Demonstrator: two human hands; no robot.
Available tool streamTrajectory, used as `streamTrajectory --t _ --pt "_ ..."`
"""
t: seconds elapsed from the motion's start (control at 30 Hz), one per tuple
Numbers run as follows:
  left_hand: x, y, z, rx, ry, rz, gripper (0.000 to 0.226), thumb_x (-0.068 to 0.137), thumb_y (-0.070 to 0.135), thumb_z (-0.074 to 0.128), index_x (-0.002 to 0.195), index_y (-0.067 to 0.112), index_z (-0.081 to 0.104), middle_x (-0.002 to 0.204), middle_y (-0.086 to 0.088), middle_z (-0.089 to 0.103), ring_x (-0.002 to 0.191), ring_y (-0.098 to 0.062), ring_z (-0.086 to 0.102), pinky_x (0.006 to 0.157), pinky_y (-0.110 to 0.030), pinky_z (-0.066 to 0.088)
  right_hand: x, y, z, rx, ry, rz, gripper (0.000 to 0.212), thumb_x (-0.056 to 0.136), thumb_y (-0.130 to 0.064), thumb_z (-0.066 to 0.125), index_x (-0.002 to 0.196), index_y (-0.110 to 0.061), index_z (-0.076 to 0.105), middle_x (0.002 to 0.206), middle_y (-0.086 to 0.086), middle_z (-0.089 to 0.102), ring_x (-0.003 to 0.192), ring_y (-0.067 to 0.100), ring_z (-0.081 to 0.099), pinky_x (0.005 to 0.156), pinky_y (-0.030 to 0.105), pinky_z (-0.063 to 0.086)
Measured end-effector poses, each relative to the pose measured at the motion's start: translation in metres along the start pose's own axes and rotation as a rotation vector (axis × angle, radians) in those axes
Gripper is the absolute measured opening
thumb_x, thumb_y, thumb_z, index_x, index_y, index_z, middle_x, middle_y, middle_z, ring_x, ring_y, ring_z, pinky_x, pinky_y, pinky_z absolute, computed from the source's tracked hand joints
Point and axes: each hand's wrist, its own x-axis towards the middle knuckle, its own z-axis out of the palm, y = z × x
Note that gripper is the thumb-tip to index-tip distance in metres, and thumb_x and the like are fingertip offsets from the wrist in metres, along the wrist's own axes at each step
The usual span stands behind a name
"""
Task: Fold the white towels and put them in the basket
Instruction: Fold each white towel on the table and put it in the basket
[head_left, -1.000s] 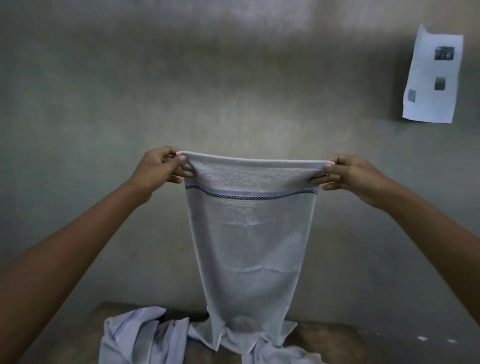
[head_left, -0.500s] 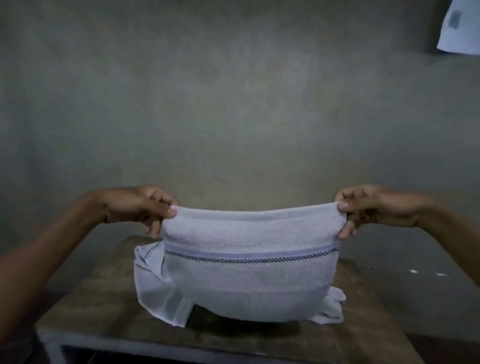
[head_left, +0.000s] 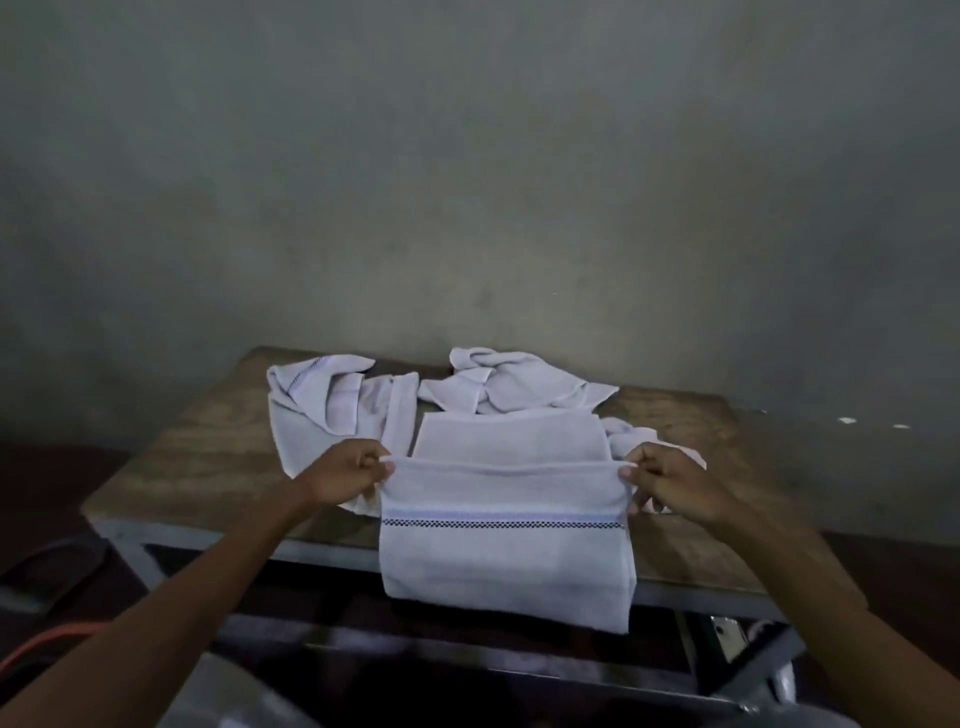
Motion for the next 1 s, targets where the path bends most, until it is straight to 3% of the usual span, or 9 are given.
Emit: streamTrajectory --t 0.1,0.3,0.47,0.53,0.7,0.77,0.83,0.9,1.0 --pt "0.023 -0.007 0.015 0.020 0.107 -0.007 0.017 0.091 0.020 0.059 0.076 0.012 0.062 0.061 0.001 0.061 0.055 -0.012 0.058 0.056 -0.017 0.041 0.020 0.005 0.006 -0.100 0.123 -0.024 0.016 0.092 -0.013 0.058 0.081 -0.002 0.060 0.061 0.004 0.062 0.045 0.001 0.057 0.046 0.011 0.040" --pt "0.089 -0.018 0.025 0.126 0.188 0.074 0.018 0.092 0.021 0.056 0.092 0.006 0.067 0.088 -0.003 0.064 0.085 -0.019 0.057 0.074 -0.024 0.036 0.087 0.014 -0.001 -0.148 0.224 -0.001 0.015 0.090 -0.016 0.058 0.077 -0.012 0.063 0.069 0.004 0.062 0.061 0.013 0.055 0.061 0.026 0.042" --pt "0.148 -0.021 0.032 0.166 0.257 0.094 0.017 0.090 0.012 0.058 0.075 0.005 0.062 0.063 0.003 0.051 0.068 -0.015 0.047 0.064 -0.022 0.027 0.147 0.030 -0.004 -0.254 0.188 0.012 0.008 0.088 -0.011 0.061 0.080 -0.010 0.065 0.073 0.000 0.062 0.073 0.017 0.056 0.066 0.027 0.039" --pt "0.168 -0.022 0.038 0.168 0.259 0.098 0.011 0.089 0.009 0.058 0.082 0.005 0.065 0.066 0.001 0.052 0.069 -0.014 0.046 0.064 -0.021 0.027 0.166 0.039 -0.004 -0.261 0.187 0.016 0.011 0.086 -0.008 0.061 0.076 -0.014 0.063 0.069 -0.004 0.060 0.072 0.016 0.056 0.070 0.029 0.042" --pt "0.203 -0.032 0.050 0.245 0.188 0.102 0.022 0.090 0.011 0.055 0.108 0.011 0.067 0.095 -0.009 0.070 0.079 -0.018 0.057 0.072 -0.023 0.040 0.198 0.049 -0.004 -0.404 0.129 -0.002 0.028 0.088 -0.006 0.060 0.063 -0.019 0.059 0.058 -0.009 0.052 0.057 0.003 0.047 0.052 0.012 0.033" --pt "0.211 -0.030 0.053 0.342 0.154 0.105 0.026 0.091 0.013 0.052 0.113 0.014 0.066 0.104 -0.010 0.070 0.091 -0.024 0.062 0.078 -0.027 0.044 0.205 0.052 -0.002 -0.449 0.064 -0.024 0.016 0.088 -0.005 0.058 0.081 -0.013 0.070 0.063 -0.009 0.057 0.058 0.002 0.049 0.054 0.011 0.036" --pt "0.217 -0.025 0.053 0.474 0.101 0.096 0.029 0.091 0.017 0.050 0.115 0.018 0.066 0.110 -0.006 0.068 0.100 -0.024 0.061 0.081 -0.030 0.047 0.208 0.052 -0.003 -0.513 -0.036 -0.024 0.017 0.091 -0.007 0.055 0.096 -0.008 0.071 0.081 -0.002 0.066 0.073 0.011 0.057 0.069 0.022 0.043" --pt "0.219 -0.022 0.050 0.588 0.027 0.071 0.027 0.088 0.018 0.052 0.110 0.020 0.069 0.109 -0.003 0.068 0.101 -0.021 0.061 0.078 -0.030 0.048 0.211 0.057 -0.006 -0.576 -0.136 -0.018 0.023 0.092 -0.012 0.052 0.075 -0.020 0.067 0.078 -0.002 0.065 0.074 0.013 0.056 0.077 0.033 0.044" --pt "0.219 -0.022 0.044 0.704 0.004 0.078 0.021 0.085 0.020 0.055 0.098 0.014 0.070 0.104 -0.007 0.067 0.098 -0.023 0.059 0.074 -0.031 0.043 0.213 0.060 -0.008 -0.582 -0.181 -0.008 0.035 0.091 -0.017 0.055 0.056 -0.021 0.050 0.062 -0.004 0.055 0.061 0.009 0.047 0.070 0.031 0.039"
